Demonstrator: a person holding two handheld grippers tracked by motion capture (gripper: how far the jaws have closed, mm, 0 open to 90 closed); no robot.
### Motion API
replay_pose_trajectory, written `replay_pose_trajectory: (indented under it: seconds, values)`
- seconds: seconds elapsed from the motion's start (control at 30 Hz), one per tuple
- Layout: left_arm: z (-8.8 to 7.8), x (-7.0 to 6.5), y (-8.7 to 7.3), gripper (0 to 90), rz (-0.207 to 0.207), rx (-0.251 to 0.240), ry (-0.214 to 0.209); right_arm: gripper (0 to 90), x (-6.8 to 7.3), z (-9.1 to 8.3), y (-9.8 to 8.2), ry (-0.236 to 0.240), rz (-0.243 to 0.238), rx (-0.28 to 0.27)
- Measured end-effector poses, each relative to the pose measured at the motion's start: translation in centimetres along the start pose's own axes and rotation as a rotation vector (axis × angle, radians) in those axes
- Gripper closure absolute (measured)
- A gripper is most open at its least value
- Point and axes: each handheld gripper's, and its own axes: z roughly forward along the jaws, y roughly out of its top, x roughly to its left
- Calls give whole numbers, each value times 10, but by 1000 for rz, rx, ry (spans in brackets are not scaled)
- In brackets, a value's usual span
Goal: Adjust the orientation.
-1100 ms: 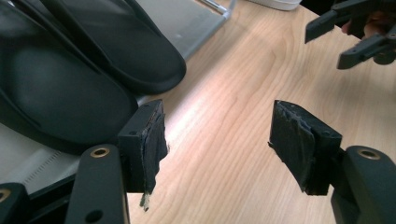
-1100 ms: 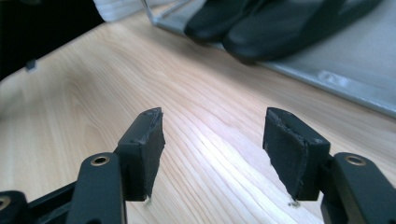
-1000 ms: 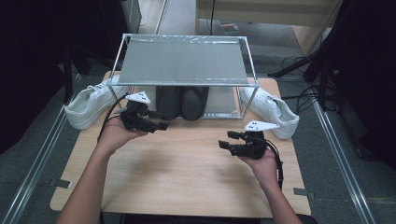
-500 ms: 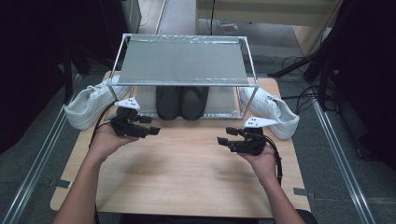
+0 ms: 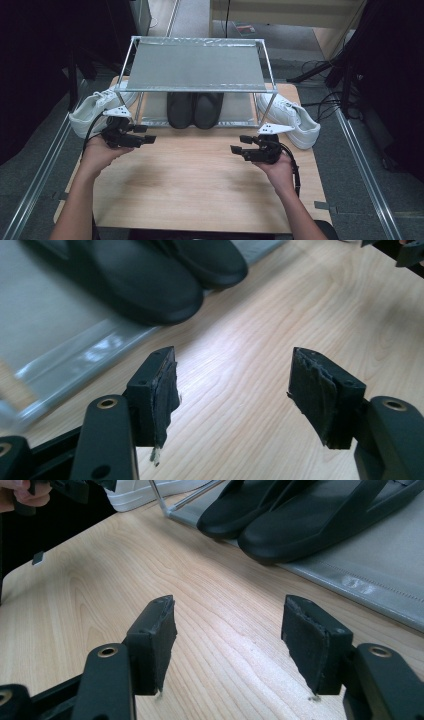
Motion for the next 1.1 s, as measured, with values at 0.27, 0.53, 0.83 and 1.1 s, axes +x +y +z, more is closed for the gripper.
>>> replay_pose_trajectory:
  seconds: [0.27,0.53,0.83,1.1]
  values:
    - [-21,23,-17,383,-52,-20,56,401,-1,4,0,0,13,15]
    - [-30,48,-28,406,-91,-23,86,404,1,7,1,-2,3,13]
    - [-44,77,-32,427,-110,-8,132,405,-1,6,2,-26,3,-9]
    - [-54,99,-20,431,-148,-4,153,409,-1,9,1,-41,1,5]
